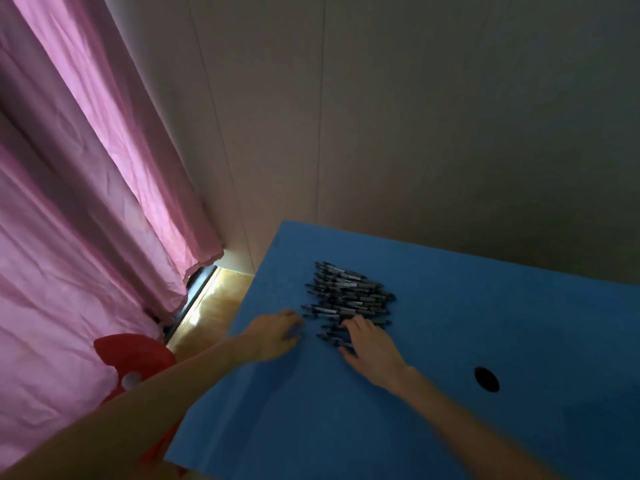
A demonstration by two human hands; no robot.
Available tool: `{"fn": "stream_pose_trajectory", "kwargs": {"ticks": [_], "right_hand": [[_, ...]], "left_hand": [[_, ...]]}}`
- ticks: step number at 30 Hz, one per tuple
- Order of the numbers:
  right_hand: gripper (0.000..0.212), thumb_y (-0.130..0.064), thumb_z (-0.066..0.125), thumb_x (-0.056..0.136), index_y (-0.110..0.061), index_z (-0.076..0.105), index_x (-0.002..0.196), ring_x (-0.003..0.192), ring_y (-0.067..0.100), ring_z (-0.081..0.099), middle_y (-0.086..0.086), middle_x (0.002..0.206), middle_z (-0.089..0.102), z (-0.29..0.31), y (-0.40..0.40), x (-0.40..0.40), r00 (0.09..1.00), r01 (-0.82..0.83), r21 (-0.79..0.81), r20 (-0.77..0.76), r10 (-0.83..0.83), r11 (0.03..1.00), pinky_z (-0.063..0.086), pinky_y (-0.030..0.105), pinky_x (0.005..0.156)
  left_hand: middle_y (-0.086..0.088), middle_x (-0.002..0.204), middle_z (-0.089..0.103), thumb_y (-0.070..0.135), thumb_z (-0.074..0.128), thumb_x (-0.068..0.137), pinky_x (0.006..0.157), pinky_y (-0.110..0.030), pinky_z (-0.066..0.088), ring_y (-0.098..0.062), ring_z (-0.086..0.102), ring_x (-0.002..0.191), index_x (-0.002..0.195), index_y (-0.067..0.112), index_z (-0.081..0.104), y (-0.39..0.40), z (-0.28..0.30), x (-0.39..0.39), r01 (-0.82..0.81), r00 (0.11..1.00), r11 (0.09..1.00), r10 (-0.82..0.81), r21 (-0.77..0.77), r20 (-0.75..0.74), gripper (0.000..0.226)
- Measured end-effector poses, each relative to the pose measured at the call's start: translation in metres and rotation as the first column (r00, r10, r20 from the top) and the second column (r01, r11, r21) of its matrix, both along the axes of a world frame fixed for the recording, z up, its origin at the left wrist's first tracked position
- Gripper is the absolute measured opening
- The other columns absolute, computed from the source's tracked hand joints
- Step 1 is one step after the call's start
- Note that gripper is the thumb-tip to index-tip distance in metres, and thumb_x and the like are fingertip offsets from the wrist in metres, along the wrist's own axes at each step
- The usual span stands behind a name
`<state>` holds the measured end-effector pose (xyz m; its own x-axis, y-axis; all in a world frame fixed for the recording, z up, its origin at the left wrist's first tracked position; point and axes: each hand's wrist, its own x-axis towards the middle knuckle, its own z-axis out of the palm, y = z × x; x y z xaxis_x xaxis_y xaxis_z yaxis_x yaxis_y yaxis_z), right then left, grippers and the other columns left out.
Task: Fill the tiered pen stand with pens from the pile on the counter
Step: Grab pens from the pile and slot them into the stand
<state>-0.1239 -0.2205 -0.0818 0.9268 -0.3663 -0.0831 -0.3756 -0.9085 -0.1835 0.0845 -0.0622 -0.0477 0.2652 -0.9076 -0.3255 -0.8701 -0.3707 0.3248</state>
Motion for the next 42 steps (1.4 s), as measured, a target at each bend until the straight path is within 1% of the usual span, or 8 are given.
{"fn": "stream_pose_trajectory", "kwargs": {"ticks": [4,10,14,21,27,30,34,42], "right_hand": [[0.054,-0.051,0.047,0.102,-0.015,0.046,0.141,0.112,0.020,0.052,0.003,0.130,0.044,0.000,-0.009,-0.007,0.999,0.010,-0.036,0.041,-0.009,0.999,0.051,0.033,0.090],[0.054,-0.058,0.045,0.096,-0.018,0.058,0.129,0.109,0.020,0.052,0.000,0.121,0.054,-0.008,-0.018,-0.015,0.990,-0.081,-0.169,0.104,0.100,0.982,0.048,0.033,0.091],[0.059,-0.060,0.042,0.092,-0.015,0.058,0.126,0.106,0.020,0.050,0.000,0.118,0.052,-0.013,-0.013,-0.016,0.994,-0.037,-0.166,0.093,0.053,0.985,0.045,0.034,0.093],[0.055,-0.061,0.046,0.087,-0.016,0.060,0.116,0.103,0.021,0.050,-0.001,0.111,0.053,-0.016,-0.011,-0.026,0.987,-0.031,-0.199,0.147,0.061,0.980,0.043,0.035,0.091],[0.046,-0.055,0.050,0.095,-0.017,0.060,0.119,0.115,0.021,0.052,0.001,0.121,0.054,-0.031,-0.010,-0.042,0.970,0.000,-0.149,0.240,0.036,0.989,0.043,0.036,0.103],[0.044,-0.052,0.050,0.097,-0.016,0.059,0.121,0.118,0.021,0.051,0.002,0.124,0.053,-0.033,-0.007,-0.046,0.963,0.015,-0.130,0.270,0.021,0.991,0.045,0.036,0.102],[0.044,-0.051,0.050,0.097,-0.016,0.058,0.122,0.119,0.022,0.050,0.002,0.125,0.052,-0.035,-0.005,-0.047,0.957,0.031,-0.105,0.289,0.000,0.994,0.045,0.037,0.102],[0.045,-0.051,0.050,0.097,-0.016,0.058,0.125,0.121,0.023,0.049,0.002,0.128,0.051,-0.036,-0.004,-0.047,0.960,0.039,-0.089,0.278,-0.013,0.995,0.045,0.036,0.103]], "left_hand": [[0.002,0.131,0.053,0.027,0.048,0.102,0.078,-0.027,0.037,-0.022,0.059,0.110,0.135,0.019,0.057,-0.024,-0.006,0.006,0.032,0.999,0.999,-0.032,-0.034,0.006,0.035],[0.004,0.127,0.055,0.030,0.054,0.099,0.080,-0.033,0.051,-0.020,0.063,0.101,0.126,0.022,0.058,-0.042,-0.014,-0.003,-0.032,0.999,0.984,0.033,-0.173,-0.002,0.028],[0.003,0.127,0.050,0.033,0.059,0.097,0.071,-0.033,0.048,-0.021,0.061,0.095,0.127,0.021,0.055,-0.050,-0.016,-0.012,-0.016,0.998,0.979,0.027,-0.202,0.053,0.032],[0.005,0.130,0.051,0.039,0.060,0.097,0.070,-0.031,0.047,-0.018,0.057,0.111,0.132,0.022,0.053,-0.061,-0.018,-0.021,-0.037,0.986,0.965,0.077,-0.259,0.148,0.040],[0.005,0.129,0.060,0.041,0.063,0.095,0.083,-0.035,0.054,-0.019,0.057,0.118,0.131,0.022,0.051,-0.056,-0.030,-0.011,-0.154,0.981,0.955,0.177,-0.252,0.073,0.042],[0.004,0.120,0.062,0.039,0.068,0.093,0.081,-0.032,0.051,-0.018,0.057,0.113,0.123,0.021,0.053,-0.055,-0.030,-0.009,-0.204,0.977,0.941,0.212,-0.270,0.000,0.038],[0.009,0.102,0.061,0.033,0.070,0.092,0.070,-0.028,0.041,-0.017,0.056,0.101,0.103,0.026,0.053,-0.050,-0.031,-0.011,-0.156,0.987,0.943,0.160,-0.295,-0.011,0.022],[0.006,0.115,0.063,0.012,0.067,0.092,0.084,-0.024,0.050,-0.015,0.062,0.103,0.114,0.021,0.065,-0.047,-0.036,-0.019,-0.015,0.996,0.947,-0.012,-0.321,-0.085,0.024]]}}
